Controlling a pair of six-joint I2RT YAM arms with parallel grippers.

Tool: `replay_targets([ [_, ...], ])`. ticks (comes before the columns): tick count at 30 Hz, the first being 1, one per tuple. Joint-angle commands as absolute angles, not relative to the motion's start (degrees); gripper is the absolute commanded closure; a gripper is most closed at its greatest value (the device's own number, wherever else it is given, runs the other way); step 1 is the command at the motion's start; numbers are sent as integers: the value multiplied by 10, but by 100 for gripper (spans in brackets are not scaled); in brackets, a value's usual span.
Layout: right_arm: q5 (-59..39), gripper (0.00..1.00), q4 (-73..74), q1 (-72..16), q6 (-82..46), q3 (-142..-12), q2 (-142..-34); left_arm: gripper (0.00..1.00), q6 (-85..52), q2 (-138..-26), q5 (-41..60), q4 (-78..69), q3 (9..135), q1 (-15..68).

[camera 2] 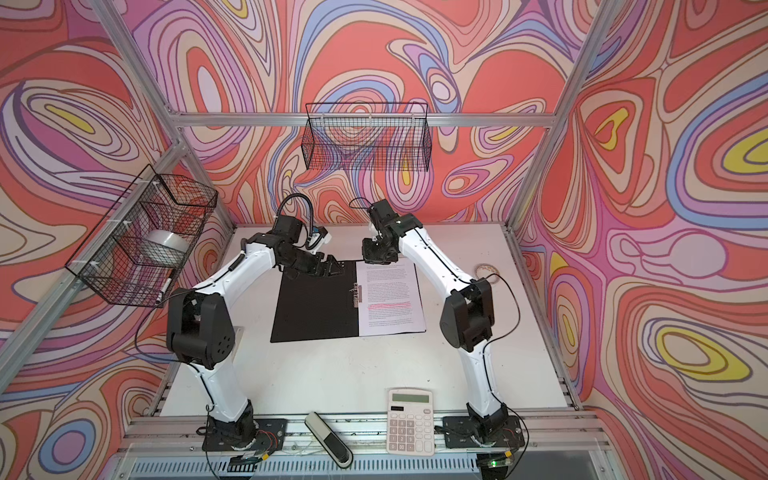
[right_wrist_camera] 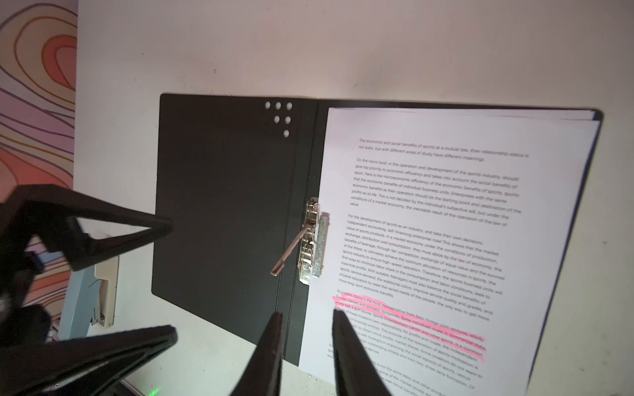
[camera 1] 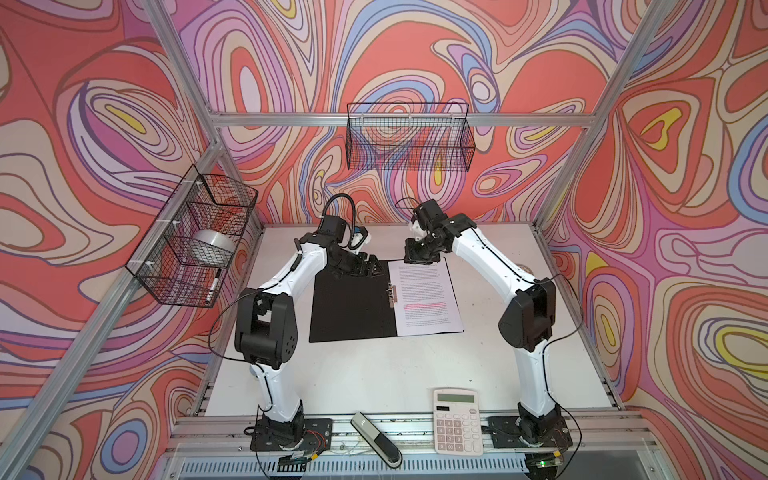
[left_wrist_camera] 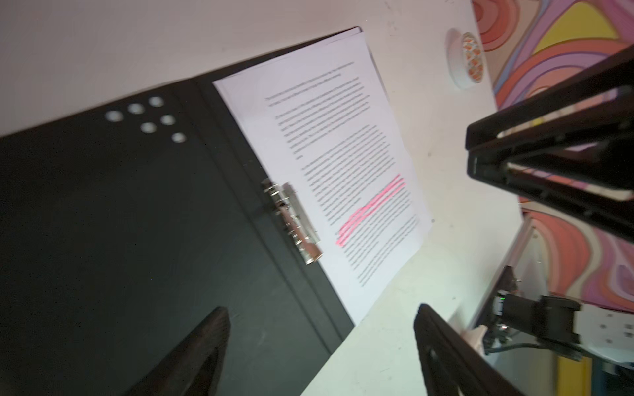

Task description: Put the files into the folder

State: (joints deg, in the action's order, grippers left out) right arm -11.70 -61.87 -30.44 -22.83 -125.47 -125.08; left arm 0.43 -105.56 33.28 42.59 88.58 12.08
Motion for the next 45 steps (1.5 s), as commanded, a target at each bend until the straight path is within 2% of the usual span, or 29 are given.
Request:
replay_targets([
  [1,-122,73,-667,-329,-211,-1306,-1310,15,100,-1046,196,513,836,105],
  [10,-84,75,-701,-370,-200,-1354,-1385,13,128,-1024,141,482,762,96],
  [23,-74,78,-711,-380,-192,-1362,-1405,14,126,-1071,129,477,771,94],
  [29,-101,78,-688,-380,-202,-1369,-1400,15,128,-1067,143,480,768,94],
  [45,-90,83,-717,-378,-197,-1400,-1433,15,147,-1082,125,482,772,94],
])
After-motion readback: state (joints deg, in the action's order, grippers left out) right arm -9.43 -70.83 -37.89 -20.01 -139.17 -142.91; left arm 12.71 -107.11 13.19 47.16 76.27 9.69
